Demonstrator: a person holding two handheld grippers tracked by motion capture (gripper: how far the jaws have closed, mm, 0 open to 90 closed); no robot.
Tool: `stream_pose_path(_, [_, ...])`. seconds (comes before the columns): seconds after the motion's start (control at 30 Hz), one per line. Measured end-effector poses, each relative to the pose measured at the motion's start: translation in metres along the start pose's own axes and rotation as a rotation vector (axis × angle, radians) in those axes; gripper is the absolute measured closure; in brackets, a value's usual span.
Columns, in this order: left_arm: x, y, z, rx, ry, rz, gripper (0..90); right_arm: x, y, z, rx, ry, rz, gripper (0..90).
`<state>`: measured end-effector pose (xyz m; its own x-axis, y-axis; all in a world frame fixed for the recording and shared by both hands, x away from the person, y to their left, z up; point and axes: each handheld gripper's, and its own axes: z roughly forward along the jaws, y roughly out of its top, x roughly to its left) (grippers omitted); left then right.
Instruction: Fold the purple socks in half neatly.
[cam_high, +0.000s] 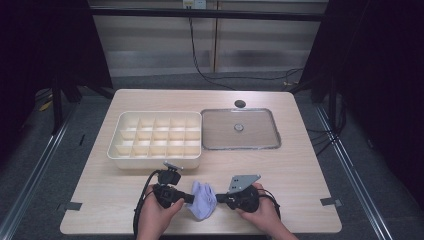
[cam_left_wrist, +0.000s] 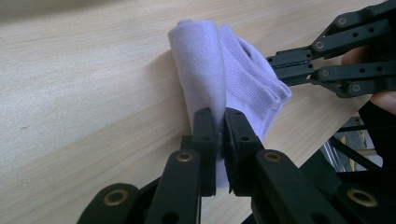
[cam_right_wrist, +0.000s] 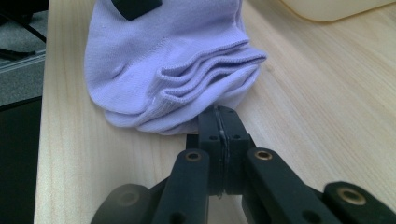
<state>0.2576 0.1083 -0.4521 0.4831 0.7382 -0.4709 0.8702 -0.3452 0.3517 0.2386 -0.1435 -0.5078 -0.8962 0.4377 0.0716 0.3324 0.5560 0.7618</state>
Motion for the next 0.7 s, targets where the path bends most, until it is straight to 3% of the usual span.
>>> stream_pose_path(0.03, [-0.0020,0.0000,0.0011,-0.020,-0.003,-0.023,84.2,0.0001,0.0000,0.0000,0.000,-0.001,0.000,89.4])
stream_pose_path(0.07, [-0.0007,0.0005,0.0000,-0.004,0.000,0.000,84.3,0.0001,0.0000,0.0000,0.000,-0.001,0.000,89.5])
stream_pose_path(0.1, [-0.0020,0.0006,0.0010,-0.019,-0.001,-0.017,84.3,0.0001,0.0000,0.0000,0.000,-0.001,0.000,89.5])
stream_pose_path(0.3, [0.0019,0.0017,-0.0003,0.003,-0.003,-0.001,84.3,0.0028,0.0015,0.0008,0.004,-0.006,-0.010,89.5])
stream_pose_path(0.7, [-0.0004,0.0026,-0.0021,-0.024,-0.012,-0.020,84.3,0.0031,0.0019,0.0000,0.014,0.004,-0.012,89.1])
